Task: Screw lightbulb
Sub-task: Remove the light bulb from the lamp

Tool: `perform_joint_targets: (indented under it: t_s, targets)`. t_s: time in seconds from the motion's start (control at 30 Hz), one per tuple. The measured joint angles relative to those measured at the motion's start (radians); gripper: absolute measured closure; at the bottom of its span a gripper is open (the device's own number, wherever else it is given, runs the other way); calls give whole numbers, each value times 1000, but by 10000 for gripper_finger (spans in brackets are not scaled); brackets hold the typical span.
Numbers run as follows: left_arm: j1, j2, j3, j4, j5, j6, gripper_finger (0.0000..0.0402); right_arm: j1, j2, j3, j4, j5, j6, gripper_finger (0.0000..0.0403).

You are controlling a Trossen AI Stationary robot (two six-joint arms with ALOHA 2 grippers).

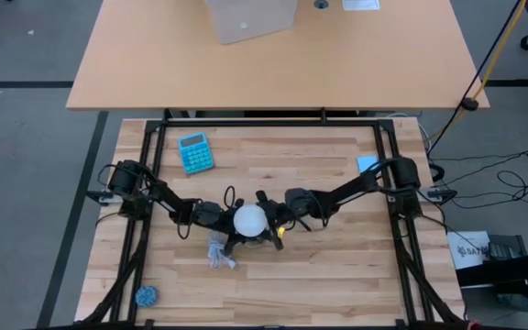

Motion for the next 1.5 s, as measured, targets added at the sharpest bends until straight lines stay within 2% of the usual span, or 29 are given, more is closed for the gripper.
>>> perform_joint_targets:
  t_s: [0.2,0.37,0.7,0.9,1.07,1.27,1.4,1.5]
  targets:
    - [0,0,0,-9,-3,-4,226,0,-72,0,-152,9,-55,125]
    - [1,-1,-1,-21,-16,-9,226,5,-163,0,-331,125,-121,128]
    - [0,-1,-1,-25,-82,-13,226,103,-350,0,-668,507,-166,130]
    - [0,0,-2,-27,-191,-28,226,188,-371,0,-763,758,-84,131]
    - [0,0,-2,-25,-280,-53,226,244,-371,0,-781,926,19,131]
    - [-1,0,-2,-23,-369,-89,226,305,-326,0,-770,1061,131,131]
    - [-1,0,-2,-22,-398,-106,226,327,-231,0,-661,1182,174,131]
    - [-1,0,-2,-22,-404,-106,226,332,-139,-1,-482,1252,162,131]
